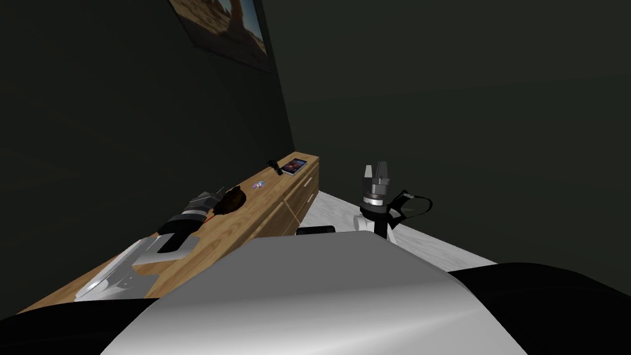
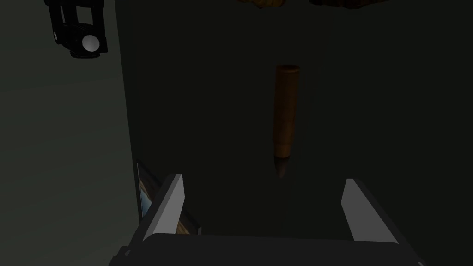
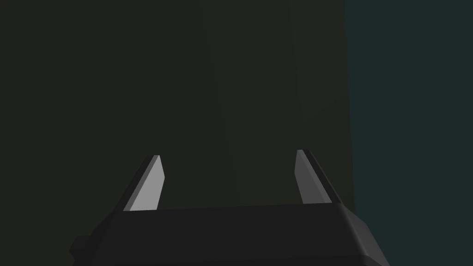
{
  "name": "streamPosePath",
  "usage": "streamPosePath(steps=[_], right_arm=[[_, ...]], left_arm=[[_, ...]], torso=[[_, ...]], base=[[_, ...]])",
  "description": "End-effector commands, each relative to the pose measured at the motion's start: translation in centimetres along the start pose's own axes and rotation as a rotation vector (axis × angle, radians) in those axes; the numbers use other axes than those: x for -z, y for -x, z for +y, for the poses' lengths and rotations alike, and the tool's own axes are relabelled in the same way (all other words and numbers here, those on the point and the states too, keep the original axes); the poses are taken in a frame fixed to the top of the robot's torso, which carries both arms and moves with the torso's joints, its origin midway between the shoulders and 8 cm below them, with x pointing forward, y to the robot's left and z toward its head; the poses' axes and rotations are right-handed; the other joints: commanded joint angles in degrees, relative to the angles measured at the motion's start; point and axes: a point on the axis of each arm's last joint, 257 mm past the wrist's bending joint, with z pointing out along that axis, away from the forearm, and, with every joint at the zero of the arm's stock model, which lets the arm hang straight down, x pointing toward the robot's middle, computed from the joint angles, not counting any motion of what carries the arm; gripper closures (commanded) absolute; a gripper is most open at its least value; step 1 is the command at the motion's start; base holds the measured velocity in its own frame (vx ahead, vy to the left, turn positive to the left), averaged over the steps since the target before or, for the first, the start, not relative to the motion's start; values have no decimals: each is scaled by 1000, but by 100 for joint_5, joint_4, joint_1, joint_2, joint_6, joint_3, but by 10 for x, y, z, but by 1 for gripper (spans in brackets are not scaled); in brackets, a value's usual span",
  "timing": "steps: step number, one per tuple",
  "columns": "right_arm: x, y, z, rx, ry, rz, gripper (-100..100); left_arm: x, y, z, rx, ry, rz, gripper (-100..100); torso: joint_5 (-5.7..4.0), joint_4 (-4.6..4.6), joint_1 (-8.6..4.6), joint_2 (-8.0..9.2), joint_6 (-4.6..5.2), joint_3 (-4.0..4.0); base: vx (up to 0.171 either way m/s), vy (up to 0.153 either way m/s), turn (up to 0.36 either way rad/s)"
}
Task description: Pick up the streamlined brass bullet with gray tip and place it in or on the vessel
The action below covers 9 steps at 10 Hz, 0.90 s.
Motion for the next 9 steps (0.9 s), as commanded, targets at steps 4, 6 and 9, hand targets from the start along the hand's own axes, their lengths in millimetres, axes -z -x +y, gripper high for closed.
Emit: streamPosePath(steps=[4,6,9], right_arm=[[0,0,0,0,0,0,0],[0,0,0,0,0,0,0],[0,0,0,0,0,0,0]], left_arm=[[0,19,2,-2,-3,-4,-100],[0,38,2,-4,-10,-6,-100],[-1,61,-2,-4,-23,-5,-100]], torso=[[-2,0,-4,-1,-1,-1],[-4,-1,-10,-5,-1,-3],[-3,-1,-12,-4,0,-2]], base=[[5,-7,17],[16,-24,34],[11,-25,29]])
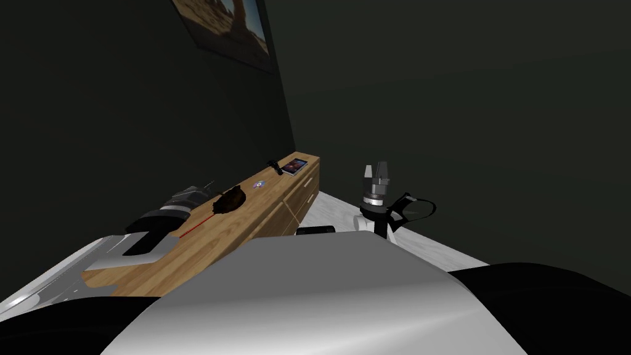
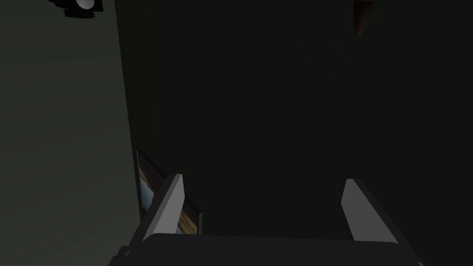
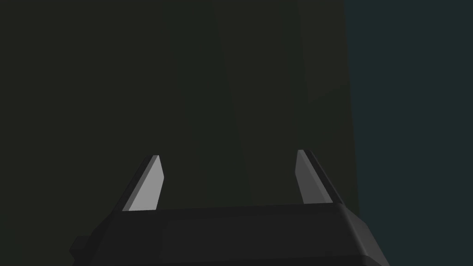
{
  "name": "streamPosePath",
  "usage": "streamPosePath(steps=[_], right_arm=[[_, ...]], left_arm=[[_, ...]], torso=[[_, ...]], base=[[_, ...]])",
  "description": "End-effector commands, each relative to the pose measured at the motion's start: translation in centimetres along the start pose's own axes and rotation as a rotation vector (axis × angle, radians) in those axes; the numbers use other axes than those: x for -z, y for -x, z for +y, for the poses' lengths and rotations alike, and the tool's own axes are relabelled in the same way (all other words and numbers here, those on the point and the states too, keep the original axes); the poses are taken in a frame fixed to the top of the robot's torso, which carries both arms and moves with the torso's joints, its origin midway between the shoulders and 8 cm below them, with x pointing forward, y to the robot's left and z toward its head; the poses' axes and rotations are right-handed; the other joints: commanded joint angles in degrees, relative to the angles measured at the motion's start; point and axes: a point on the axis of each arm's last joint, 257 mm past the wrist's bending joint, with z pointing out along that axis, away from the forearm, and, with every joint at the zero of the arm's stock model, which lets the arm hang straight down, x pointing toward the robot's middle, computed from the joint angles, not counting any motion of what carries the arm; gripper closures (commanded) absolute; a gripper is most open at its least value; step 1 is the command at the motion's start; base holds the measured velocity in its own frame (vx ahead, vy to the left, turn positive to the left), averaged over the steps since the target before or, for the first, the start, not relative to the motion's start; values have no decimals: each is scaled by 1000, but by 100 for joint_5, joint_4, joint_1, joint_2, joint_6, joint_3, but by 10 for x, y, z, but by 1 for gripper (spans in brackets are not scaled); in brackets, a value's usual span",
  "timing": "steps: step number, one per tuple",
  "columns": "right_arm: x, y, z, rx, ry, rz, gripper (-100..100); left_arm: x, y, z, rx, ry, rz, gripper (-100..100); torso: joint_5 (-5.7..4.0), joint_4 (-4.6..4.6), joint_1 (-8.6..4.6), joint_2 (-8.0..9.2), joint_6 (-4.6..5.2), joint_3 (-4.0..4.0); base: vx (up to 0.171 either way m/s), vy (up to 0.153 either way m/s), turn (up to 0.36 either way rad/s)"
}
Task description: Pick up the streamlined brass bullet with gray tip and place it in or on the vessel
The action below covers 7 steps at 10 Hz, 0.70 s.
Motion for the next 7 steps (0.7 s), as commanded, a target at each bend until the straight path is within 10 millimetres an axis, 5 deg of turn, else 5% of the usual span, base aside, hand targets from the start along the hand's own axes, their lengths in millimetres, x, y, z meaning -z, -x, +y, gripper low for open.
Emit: streamPosePath(steps=[1,2,7], right_arm=[[0,0,0,0,0,0,0],[0,0,0,0,0,0,0],[0,0,0,0,0,0,0]], left_arm=[[0,0,0,0,0,0,-100],[0,1,0,2,0,0,0],[0,1,0,2,0,0,0]], torso=[[0,0,0,0,0,0],[2,0,5,1,1,0],[4,1,10,3,1,2]], base=[[5,-8,5],[0,0,0],[0,0,0]])
